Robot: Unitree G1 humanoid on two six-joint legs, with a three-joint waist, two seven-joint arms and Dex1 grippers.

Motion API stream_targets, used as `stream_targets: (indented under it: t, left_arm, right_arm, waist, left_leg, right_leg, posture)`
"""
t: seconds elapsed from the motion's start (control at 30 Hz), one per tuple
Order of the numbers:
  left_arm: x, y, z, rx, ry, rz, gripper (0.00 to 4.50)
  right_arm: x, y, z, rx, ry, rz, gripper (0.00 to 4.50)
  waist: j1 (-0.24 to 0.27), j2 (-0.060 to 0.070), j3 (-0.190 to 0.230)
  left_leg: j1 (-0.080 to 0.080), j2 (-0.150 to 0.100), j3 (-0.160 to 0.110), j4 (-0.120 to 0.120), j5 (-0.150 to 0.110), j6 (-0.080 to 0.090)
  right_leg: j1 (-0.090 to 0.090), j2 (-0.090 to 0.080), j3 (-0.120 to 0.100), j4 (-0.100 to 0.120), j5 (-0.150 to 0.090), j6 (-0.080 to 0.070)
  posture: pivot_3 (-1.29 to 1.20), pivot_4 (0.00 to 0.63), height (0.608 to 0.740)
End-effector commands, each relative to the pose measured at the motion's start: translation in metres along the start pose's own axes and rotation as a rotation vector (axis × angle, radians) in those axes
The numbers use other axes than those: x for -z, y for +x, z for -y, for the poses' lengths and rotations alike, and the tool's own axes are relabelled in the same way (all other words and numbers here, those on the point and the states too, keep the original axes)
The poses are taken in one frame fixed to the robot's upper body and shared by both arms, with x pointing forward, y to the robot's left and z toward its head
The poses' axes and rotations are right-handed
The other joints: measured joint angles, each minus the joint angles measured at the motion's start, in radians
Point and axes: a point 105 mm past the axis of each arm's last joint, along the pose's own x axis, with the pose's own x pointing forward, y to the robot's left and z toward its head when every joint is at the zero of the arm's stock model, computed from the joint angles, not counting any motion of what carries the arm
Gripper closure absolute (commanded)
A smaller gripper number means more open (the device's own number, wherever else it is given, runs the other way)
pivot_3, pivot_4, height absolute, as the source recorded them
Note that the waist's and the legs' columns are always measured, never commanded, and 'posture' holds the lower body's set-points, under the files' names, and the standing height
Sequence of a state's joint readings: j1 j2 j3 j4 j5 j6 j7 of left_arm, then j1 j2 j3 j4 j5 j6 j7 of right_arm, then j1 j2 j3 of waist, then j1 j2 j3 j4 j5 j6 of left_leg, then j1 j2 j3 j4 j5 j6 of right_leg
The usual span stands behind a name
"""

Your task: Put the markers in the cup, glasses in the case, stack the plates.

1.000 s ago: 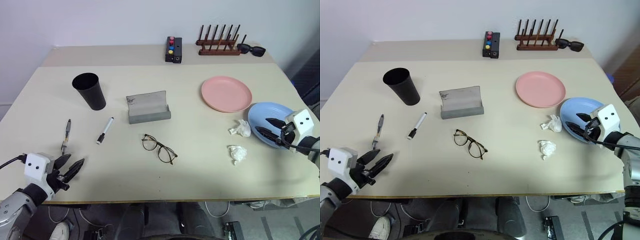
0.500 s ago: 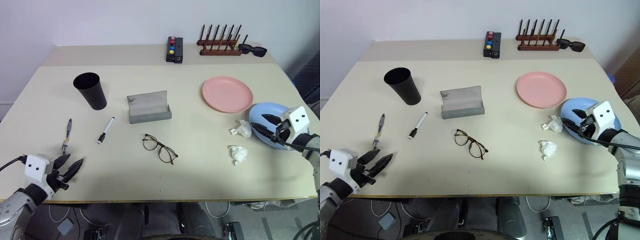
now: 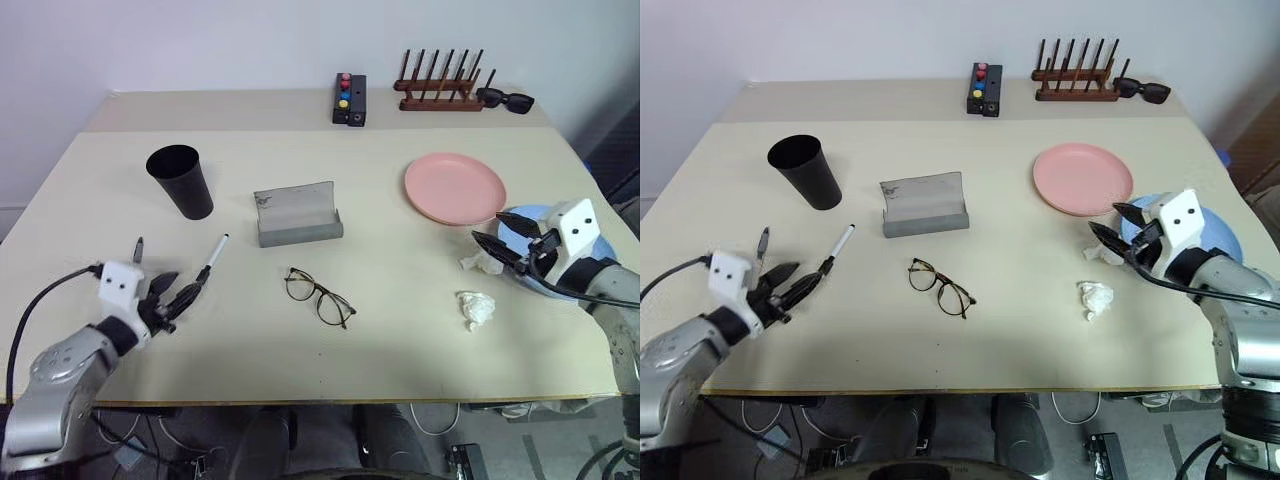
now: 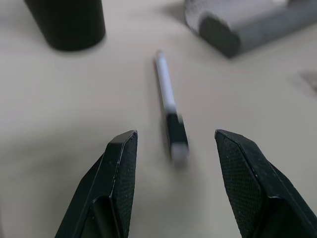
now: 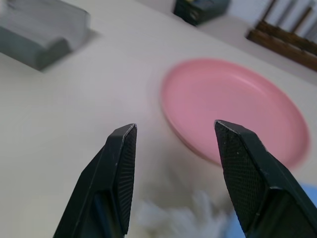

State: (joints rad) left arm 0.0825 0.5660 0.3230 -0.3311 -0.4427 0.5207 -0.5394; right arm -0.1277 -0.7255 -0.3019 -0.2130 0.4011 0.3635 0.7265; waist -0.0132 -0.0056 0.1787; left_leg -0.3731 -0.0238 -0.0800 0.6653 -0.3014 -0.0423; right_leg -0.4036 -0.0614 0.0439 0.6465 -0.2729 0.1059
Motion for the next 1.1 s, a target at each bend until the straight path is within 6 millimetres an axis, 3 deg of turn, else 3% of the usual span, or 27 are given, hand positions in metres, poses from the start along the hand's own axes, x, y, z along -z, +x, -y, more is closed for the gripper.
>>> stream_targets:
  t: [0.03,0.1,0.2,0.33,0.4,0.53,0.67,1.07,1.1]
  left_arm:
    - [-0.017,0.01,-0.001,-0.079,0.044,-0.036,1.11]
    - [-0.021,0.009,-0.017,-0.188,0.064,-0.065,0.14]
    - [-0.026,0.0,-0.051,-0.385,-0.002,-0.107,0.06]
    - [-0.033,-0.009,-0.075,-0.53,-0.091,-0.147,0.06]
    - [-0.036,-0.009,-0.076,-0.557,-0.122,-0.165,0.06]
    - [-0.019,-0.007,-0.072,-0.578,-0.162,-0.374,0.06]
    - [-0.007,-0.008,-0.071,-0.58,-0.272,-0.467,0.06]
    - [0.002,0.001,-0.085,-0.592,-0.42,-0.497,0.06]
    - [0.002,0.002,-0.086,-0.592,-0.44,-0.496,0.29]
  right_arm:
    - [-0.023,0.014,-0.028,-0.08,-0.001,0.087,1.97]
    - [-0.024,0.019,-0.035,-0.092,0.018,0.097,1.97]
    - [-0.019,0.024,-0.043,-0.118,0.037,0.091,1.97]
    - [-0.018,0.029,-0.047,-0.144,0.041,0.098,1.97]
    - [-0.022,0.032,-0.047,-0.155,0.037,0.113,1.97]
    - [-0.03,0.035,-0.049,-0.178,0.025,0.139,1.97]
    - [-0.034,0.037,-0.052,-0.183,0.025,0.147,1.97]
    - [-0.032,0.032,-0.058,-0.165,0.038,0.147,1.97]
    - [-0.032,0.031,-0.057,-0.161,0.038,0.148,1.97]
  waist:
    - [-0.002,0.0,0.0]
    - [-0.005,0.0,0.0]
    - [-0.002,0.0,0.0]
    - [-0.001,0.0,0.0]
    - [0.0,-0.001,0.0]
    - [-0.001,-0.001,0.0]
    - [-0.002,-0.001,0.0]
    - [0.001,-0.001,0.0]
    - [0.001,-0.001,0.0]
  left_leg:
    - [0.0,0.0,0.0,0.0,0.0,0.0]
    - [0.0,0.0,0.0,0.0,0.0,0.0]
    - [-0.001,0.0,0.0,-0.001,0.0,0.0]
    - [-0.001,-0.001,-0.001,-0.001,0.0,0.0]
    - [-0.001,-0.001,-0.001,-0.001,0.0,0.0]
    - [-0.001,-0.002,-0.001,0.0,0.0,0.0]
    - [-0.001,-0.002,-0.002,-0.001,0.0,0.0]
    - [-0.001,-0.002,-0.002,-0.001,0.002,-0.003]
    - [0.0,-0.002,-0.003,-0.001,0.002,-0.004]
  right_leg:
    - [0.0,0.0,0.0,0.0,0.0,0.0]
    - [-0.001,0.0,0.0,0.001,0.0,0.0]
    - [-0.002,0.0,0.0,0.001,0.0,0.0]
    - [-0.002,0.0,-0.001,0.001,0.0,0.0]
    - [-0.002,0.0,-0.001,0.001,0.0,0.0]
    - [-0.001,0.0,-0.001,0.001,0.0,0.001]
    - [-0.002,0.0,-0.001,0.002,0.0,0.001]
    - [-0.002,-0.001,-0.001,0.002,0.0,0.001]
    - [-0.002,-0.001,-0.002,0.002,0.0,0.001]
  posture:
    - [0.0,0.15,0.735]
    - [0.0,0.15,0.735]
    - [0.0,0.15,0.735]
    - [0.0,0.15,0.735]
    - [0.0,0.15,0.735]
    - [0.0,0.15,0.735]
    - [0.0,0.15,0.735]
    - [0.0,0.15,0.735]
    - [0.0,0.15,0.735]
